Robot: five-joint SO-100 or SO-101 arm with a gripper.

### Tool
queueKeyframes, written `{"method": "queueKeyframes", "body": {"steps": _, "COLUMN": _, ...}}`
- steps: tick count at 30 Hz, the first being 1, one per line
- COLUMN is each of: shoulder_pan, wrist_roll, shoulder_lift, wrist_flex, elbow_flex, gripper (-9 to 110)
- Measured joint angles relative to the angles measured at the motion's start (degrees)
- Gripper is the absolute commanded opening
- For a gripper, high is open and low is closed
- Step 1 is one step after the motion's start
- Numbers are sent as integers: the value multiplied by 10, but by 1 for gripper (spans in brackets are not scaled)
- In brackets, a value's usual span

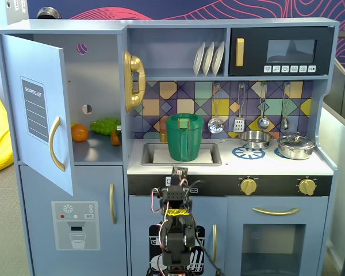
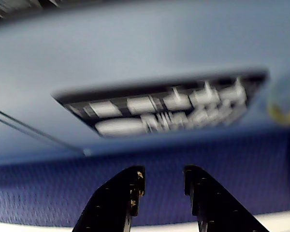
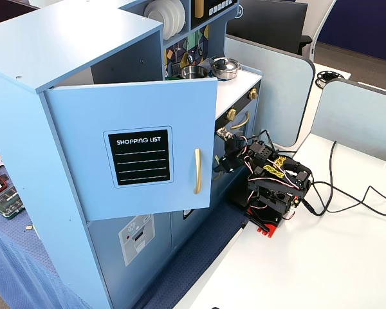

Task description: Open the left cabinet door

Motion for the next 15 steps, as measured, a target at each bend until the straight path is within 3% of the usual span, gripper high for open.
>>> {"method": "queueKeyframes", "body": {"steps": 15, "shoulder_pan": -4, "wrist_roll": 57, "shoulder_lift": 94, "wrist_flex": 48, "elbow_flex": 87, "gripper": 0}}
